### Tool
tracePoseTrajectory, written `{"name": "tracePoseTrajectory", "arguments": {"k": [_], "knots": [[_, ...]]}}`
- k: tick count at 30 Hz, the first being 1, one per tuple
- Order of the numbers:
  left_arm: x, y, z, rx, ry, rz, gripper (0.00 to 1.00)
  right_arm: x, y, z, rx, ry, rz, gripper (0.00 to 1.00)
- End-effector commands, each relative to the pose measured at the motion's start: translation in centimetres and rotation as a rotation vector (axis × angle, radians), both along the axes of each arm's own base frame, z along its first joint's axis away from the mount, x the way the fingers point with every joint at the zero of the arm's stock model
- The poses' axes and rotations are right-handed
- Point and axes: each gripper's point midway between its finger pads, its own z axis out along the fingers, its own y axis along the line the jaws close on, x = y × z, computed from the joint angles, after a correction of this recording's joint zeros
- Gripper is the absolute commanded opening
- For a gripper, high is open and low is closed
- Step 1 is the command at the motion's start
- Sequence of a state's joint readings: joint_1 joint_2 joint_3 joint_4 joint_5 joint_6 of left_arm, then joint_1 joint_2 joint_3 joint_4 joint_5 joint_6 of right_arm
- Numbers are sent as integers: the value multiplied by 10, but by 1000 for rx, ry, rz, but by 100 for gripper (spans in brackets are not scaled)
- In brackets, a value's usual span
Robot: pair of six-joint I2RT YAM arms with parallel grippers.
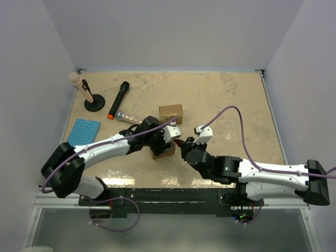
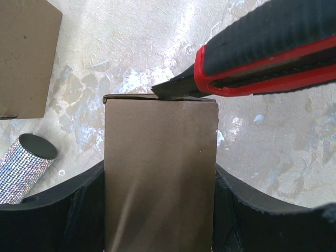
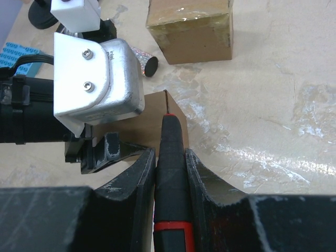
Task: Unpack the express box
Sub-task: Cut the express box at the center of the board.
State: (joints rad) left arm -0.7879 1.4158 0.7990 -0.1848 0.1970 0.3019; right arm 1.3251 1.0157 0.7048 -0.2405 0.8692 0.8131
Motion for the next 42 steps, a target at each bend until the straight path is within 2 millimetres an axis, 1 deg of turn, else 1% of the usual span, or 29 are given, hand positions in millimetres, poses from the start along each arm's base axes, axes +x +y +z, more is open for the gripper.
{"name": "tracePoseTrajectory", "arguments": {"k": [1, 5, 14, 25, 28, 32, 37, 42], "knots": [[29, 12, -12, 85, -56, 120, 49, -29, 27, -8, 5, 114, 178, 0], [34, 12, -13, 93, -63, 140, 49, -33, 30, -10, 0, 132, 205, 0], [38, 13, -15, 106, -69, 152, 49, -39, 26, -11, -10, 157, 227, 0], [38, 16, -16, 117, -84, 139, 49, -46, 21, -27, -50, 200, 242, 0], [38, 16, -15, 117, -91, 132, 49, -47, 20, -26, -53, 204, 249, 0], [38, 19, -16, 127, -99, 126, 49, -48, 20, -20, -50, 199, 256, 0], [39, 19, -17, 128, -102, 125, 49, -50, 21, -21, -60, 208, 268, 0], [39, 19, -17, 126, -105, 125, 49, -52, 20, -18, -59, 211, 279, 0]]}}
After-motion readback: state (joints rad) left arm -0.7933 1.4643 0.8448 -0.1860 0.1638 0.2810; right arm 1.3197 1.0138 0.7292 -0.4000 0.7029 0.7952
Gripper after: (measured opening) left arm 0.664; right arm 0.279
